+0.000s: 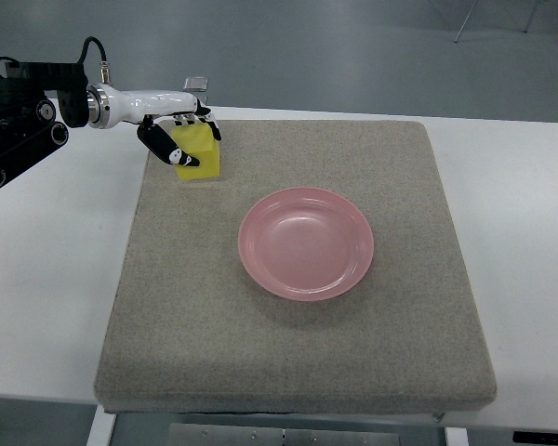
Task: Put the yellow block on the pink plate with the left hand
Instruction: 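Carry the yellow cube with the left hand onto the pink plate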
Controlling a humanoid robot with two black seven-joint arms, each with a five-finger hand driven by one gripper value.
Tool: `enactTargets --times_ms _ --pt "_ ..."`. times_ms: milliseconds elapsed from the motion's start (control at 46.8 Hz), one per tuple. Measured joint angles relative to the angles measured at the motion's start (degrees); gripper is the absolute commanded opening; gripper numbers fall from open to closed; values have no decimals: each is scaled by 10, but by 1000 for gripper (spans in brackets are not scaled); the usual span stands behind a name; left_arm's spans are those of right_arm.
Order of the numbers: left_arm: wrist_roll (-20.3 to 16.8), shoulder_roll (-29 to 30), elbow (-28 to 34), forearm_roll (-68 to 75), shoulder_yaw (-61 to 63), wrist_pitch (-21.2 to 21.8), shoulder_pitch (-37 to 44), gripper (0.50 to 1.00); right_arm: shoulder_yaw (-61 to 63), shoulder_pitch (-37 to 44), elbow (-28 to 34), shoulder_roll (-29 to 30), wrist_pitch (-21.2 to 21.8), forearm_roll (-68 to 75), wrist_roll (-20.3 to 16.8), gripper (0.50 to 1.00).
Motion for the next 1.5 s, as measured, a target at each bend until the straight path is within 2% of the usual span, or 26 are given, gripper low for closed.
enactTargets --times_ms 534,876,1090,1496 --pt "0 -2 -157 6 2 0 -19 500 0 0 0 0 0 0 0 924" --pt "0 -59 -154 8 8 -8 -15 500 0 0 0 0 0 0 0 924" --pt "0 -96 -129 12 10 -9 -11 506 0 0 0 0 0 0 0 924" --pt "0 -113 -118 17 68 -5 -11 516 0 0 0 0 0 0 0 924"
